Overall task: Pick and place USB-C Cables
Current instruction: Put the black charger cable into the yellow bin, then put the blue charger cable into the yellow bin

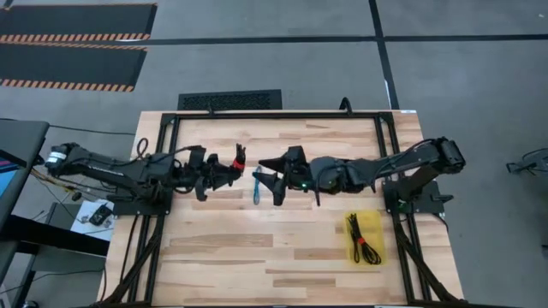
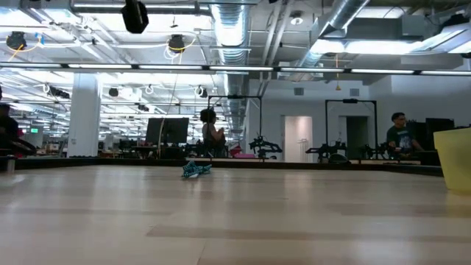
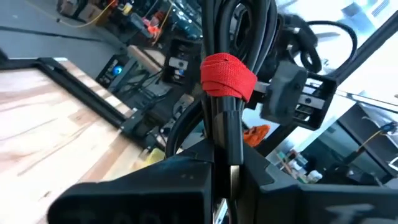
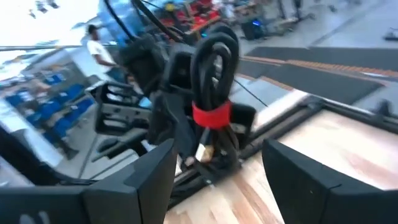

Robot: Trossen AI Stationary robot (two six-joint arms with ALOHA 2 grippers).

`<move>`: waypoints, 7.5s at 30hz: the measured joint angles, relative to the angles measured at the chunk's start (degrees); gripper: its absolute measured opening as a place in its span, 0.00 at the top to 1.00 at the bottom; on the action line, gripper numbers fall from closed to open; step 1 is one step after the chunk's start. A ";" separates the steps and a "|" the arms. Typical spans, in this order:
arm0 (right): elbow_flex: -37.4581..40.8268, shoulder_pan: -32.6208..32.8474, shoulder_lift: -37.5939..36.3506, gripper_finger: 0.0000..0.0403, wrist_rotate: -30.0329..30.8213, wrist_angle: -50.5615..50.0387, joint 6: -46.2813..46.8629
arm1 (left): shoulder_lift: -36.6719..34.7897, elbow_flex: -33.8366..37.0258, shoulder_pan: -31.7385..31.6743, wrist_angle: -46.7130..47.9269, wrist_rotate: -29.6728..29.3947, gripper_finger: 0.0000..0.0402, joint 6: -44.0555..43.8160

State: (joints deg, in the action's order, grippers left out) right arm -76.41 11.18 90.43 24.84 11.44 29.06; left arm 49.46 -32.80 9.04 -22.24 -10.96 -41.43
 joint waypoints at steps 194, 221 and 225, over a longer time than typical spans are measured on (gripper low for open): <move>8.99 17.88 -1.14 0.52 9.07 -41.47 47.78 | 15.59 -16.94 10.24 33.84 -21.35 1.00 -9.40; 9.02 6.08 -1.11 0.46 -3.46 23.06 -5.87 | 11.69 -17.03 20.57 5.01 -23.51 1.00 10.94; 9.02 6.05 -1.11 0.46 -6.78 28.46 -8.58 | 11.69 -17.03 20.03 4.25 -22.45 1.00 13.18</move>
State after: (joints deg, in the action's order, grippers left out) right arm -67.40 17.23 89.32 18.06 39.90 20.48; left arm 61.14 -49.82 29.07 -18.00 -33.41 -28.24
